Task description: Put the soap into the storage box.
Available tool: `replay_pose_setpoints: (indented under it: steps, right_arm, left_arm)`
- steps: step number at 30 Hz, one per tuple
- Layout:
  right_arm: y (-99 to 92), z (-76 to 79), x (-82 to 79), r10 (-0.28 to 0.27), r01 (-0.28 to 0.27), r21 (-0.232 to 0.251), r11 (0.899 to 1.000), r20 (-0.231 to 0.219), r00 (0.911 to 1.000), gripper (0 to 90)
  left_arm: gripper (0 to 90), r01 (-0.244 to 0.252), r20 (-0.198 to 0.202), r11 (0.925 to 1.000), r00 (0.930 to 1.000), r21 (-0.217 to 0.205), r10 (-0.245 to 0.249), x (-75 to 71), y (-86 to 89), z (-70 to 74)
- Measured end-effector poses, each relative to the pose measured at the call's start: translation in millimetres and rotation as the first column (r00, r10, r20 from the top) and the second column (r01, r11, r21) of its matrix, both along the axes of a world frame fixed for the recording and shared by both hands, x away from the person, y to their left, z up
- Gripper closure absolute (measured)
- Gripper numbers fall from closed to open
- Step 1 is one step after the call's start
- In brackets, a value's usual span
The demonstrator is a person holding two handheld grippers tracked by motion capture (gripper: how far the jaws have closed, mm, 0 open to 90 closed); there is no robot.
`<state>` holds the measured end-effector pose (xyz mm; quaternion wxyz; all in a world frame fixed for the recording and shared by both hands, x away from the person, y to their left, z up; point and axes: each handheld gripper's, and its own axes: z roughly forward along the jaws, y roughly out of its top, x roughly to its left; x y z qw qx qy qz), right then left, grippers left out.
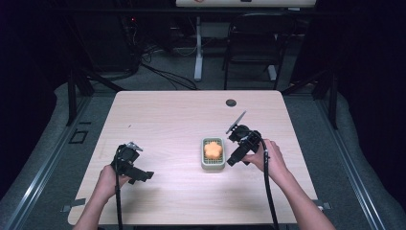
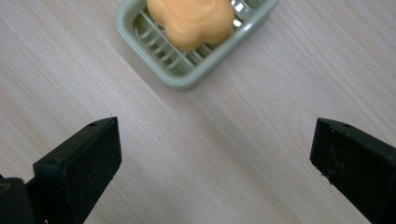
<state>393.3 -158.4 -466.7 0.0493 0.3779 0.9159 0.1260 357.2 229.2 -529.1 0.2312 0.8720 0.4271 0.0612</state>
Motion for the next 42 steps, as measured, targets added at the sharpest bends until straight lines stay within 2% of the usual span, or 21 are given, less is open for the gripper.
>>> replay_pose_setpoints:
  steps: [3,6,7,14,15,17,18,20,21,22,24,25,28,29,33,36,37,39,40,41,42]
  right_arm:
    - [-8.4,0.7,-3.7,-0.016,0.016,-0.002,1.0,0.002,0.9999,1.8]
    - [-24.6,0.6,-10.9,-0.047,0.047,0.016,0.999,0.009,0.9989,1.8]
    - [-29.3,-0.5,-13.1,-0.053,0.053,0.008,0.999,0.009,0.9986,1.8]
    - [-51.2,-8.9,-24.4,-0.064,0.064,0.003,0.998,0.003,0.998,0.0]
    - [-57.8,-11.8,-28.7,-0.083,0.083,0.021,0.996,0.007,0.9965,0.0]
    - [-60.8,-12.5,-29.9,-0.082,0.081,0.022,0.996,0.005,0.9967,0.1]
    - [-69.4,-16.7,-35.3,-0.103,0.103,0.037,0.994,0.012,0.9946,0.1]
    - [-75.4,-20.2,-39.5,-0.106,0.106,0.054,0.993,0.01,0.9943,0.1]
    - [-77.6,-21.9,-41.1,-0.117,0.116,0.053,0.992,0.011,0.9931,0.0]
    - [-82.0,-22.8,-42.7,-0.111,0.11,0.031,0.993,0.01,0.9938,0.0]
    - [-87.0,-26.1,-46.5,-0.127,0.127,0.053,0.99,0.008,0.9918,0.0]
    - [-90.0,-26.5,-48.1,-0.126,0.126,0.035,0.991,0.007,0.992,0.0]
    - [-95.1,-29.6,-51.7,-0.14,0.14,0.05,0.989,-0.002,0.9901,0.0]
    - [-101.3,-33.3,-54.8,-0.147,0.147,0.046,0.988,-0.006,0.9892,0.0]
    - [-106.1,-43.6,-61.6,-0.162,0.162,0.046,0.986,-0.002,0.9868,0.0]
    - [-110.1,-48.1,-66.2,-0.158,0.159,0.032,0.987,-0.018,0.9872,0.0]
    - [-110.2,-49.9,-68.1,-0.172,0.173,0.055,0.983,-0.022,0.9849,0.0]
    - [-114.4,-52.4,-71.3,-0.179,0.18,0.034,0.983,-0.034,0.9832,0.0]
    - [-115.1,-53.9,-72.6,-0.18,0.182,0.05,0.982,-0.045,0.9827,0.0]
    - [-117.4,-55.0,-74.1,-0.184,0.185,0.029,0.982,-0.042,0.982,0.1]
    - [-117.4,-55.0,-74.1,-0.184,0.185,0.029,0.982,-0.042,0.982,0.1]
  left_arm:
    - [0.0,-0.001,-0.001,1.0,1.0,-0.001,0.001,-0.1,0.3,0.2]
    - [0.0,-0.003,0.001,1.0,1.0,-0.001,0.003,-0.1,0.4,0.3]
    - [0.0,-0.001,0.002,1.0,1.0,-0.001,0.001,-0.3,0.0,0.3]
    - [0.0,-0.005,0.0,1.0,1.0,-0.002,0.005,0.0,-0.4,-0.3]
    - [0.0,-0.005,0.002,1.0,1.0,0.002,0.005,-0.1,-0.8,-0.6]
    - [0.0,-0.005,0.001,1.0,1.0,0.001,0.005,-0.1,-1.0,-0.8]
    - [0.0,-0.005,0.002,1.0,1.0,0.003,0.005,-0.1,-1.2,-0.9]
    - [0.0,-0.002,-0.001,1.0,1.0,0.004,0.002,-0.1,-1.4,-0.8]
    - [0.0,0.0,-0.001,1.0,1.0,0.005,0.0,-0.2,-1.4,-0.8]
    - [0.0,0.0,0.0,1.0,1.0,0.006,0.0,-0.3,-1.6,-0.7]
    - [0.0,0.003,0.0,1.0,1.0,0.006,-0.003,-0.4,-1.5,-0.3]
    - [0.0,0.003,0.001,1.0,1.0,0.006,-0.003,-0.4,-1.6,-0.5]
    - [0.0,0.003,0.0,1.0,1.0,0.006,-0.003,-0.3,-1.7,-0.8]
    - [0.0,0.01,-0.005,0.9999,0.9999,0.009,-0.01,-0.1,-2.0,-0.3]
    - [0.0,0.012,-0.002,0.9999,0.9999,0.009,-0.012,-0.4,-2.5,0.1]
    - [0.0,0.009,0.002,1.0,1.0,0.003,-0.009,-0.6,-2.2,0.3]
    - [0.0,0.011,0.0,0.9999,0.9999,0.003,-0.011,-0.5,-1.9,0.6]
    - [0.0,0.012,-0.001,0.9999,0.9999,0.004,-0.012,-0.5,-1.7,0.5]
    - [0.0,0.012,-0.002,0.9999,0.9999,0.006,-0.012,-0.3,-1.5,0.3]
    - [0.0,0.011,0.0,0.9999,0.9999,0.006,-0.011,-0.2,-1.6,0.0]
    - [0.0,0.011,0.0,0.9999,0.9999,0.006,-0.011,-0.2,-1.6,0.0]
